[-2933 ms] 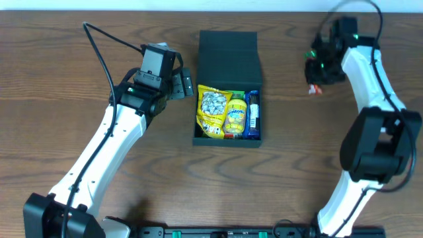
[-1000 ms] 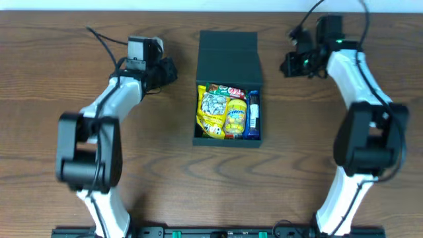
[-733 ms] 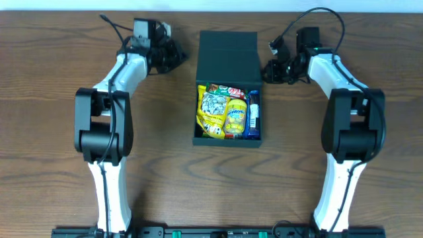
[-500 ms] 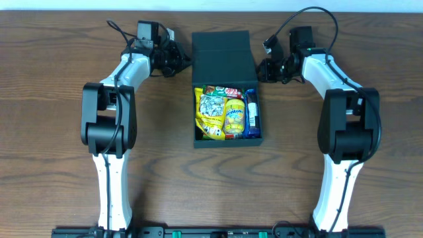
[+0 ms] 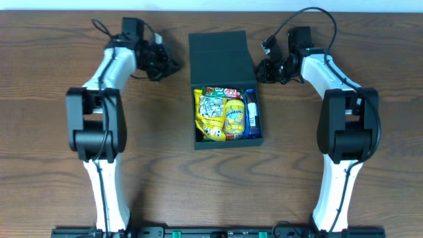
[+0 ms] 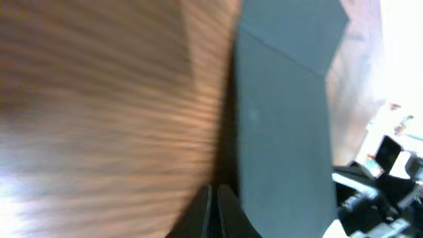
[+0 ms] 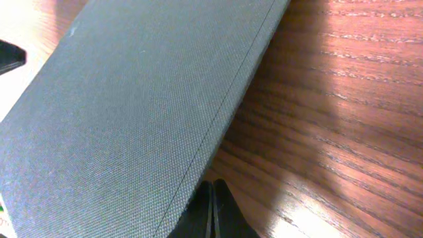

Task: Pack container
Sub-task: 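Grip the box lid edges with both grippers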

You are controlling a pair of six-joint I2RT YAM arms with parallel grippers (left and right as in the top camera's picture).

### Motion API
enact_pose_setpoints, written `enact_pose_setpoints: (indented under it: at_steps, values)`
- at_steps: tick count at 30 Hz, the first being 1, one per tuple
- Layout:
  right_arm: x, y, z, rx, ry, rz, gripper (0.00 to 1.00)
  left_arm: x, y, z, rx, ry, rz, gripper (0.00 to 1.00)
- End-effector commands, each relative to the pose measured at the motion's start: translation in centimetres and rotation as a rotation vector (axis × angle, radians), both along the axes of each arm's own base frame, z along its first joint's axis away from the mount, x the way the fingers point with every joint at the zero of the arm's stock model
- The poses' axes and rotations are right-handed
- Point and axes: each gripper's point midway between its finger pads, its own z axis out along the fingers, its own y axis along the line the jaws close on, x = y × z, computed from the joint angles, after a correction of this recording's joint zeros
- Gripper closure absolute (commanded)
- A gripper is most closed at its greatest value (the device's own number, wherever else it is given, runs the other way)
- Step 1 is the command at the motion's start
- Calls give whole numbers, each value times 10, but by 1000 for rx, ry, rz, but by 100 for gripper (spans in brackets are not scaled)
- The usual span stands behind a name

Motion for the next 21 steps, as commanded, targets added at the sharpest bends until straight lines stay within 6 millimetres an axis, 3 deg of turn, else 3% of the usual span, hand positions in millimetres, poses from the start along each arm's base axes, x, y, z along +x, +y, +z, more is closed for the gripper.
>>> enact_pose_setpoints:
  at_steps: [1, 6, 14, 21]
  values:
    - [-4, 11, -3, 32, 20, 22, 99, -1, 18, 0, 107, -26, -6, 94]
    - [-4, 11, -3, 32, 17, 22, 99, -13, -2, -18, 104, 1, -26, 94]
    - [-4, 13, -1, 44, 18, 26, 99, -18, -57, -30, 84, -4, -75, 94]
    - [-11, 29, 18, 165, -75, 166, 98, -2, -59, -22, 76, -102, -91, 94]
